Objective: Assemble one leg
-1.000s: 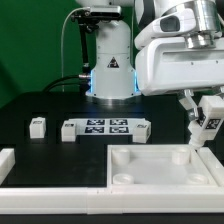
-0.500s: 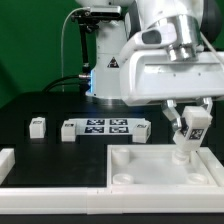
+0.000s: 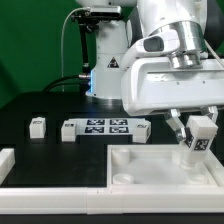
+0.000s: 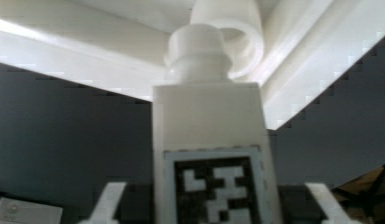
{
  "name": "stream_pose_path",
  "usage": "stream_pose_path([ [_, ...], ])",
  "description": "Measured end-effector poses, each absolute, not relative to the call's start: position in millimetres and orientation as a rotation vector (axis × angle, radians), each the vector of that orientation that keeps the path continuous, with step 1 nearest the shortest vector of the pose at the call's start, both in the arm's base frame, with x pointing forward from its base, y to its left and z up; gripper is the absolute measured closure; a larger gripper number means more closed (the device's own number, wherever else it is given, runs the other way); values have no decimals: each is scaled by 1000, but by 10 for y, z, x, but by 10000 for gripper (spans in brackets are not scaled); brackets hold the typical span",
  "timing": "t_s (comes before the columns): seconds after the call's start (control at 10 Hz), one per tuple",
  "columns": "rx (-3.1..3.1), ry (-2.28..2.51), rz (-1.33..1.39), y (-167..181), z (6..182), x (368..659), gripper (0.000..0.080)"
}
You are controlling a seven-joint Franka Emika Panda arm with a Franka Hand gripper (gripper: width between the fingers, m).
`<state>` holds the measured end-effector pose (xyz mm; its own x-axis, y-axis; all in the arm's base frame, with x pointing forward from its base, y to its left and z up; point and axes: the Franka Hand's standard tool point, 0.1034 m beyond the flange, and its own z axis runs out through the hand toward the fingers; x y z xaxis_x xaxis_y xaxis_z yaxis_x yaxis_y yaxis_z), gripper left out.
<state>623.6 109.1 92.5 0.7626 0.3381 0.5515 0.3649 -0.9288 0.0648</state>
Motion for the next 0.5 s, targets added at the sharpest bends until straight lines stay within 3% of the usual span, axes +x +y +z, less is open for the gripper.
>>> stream_pose_path([
  [0.5, -2885, -591, -929, 1202, 831, 6214, 508],
])
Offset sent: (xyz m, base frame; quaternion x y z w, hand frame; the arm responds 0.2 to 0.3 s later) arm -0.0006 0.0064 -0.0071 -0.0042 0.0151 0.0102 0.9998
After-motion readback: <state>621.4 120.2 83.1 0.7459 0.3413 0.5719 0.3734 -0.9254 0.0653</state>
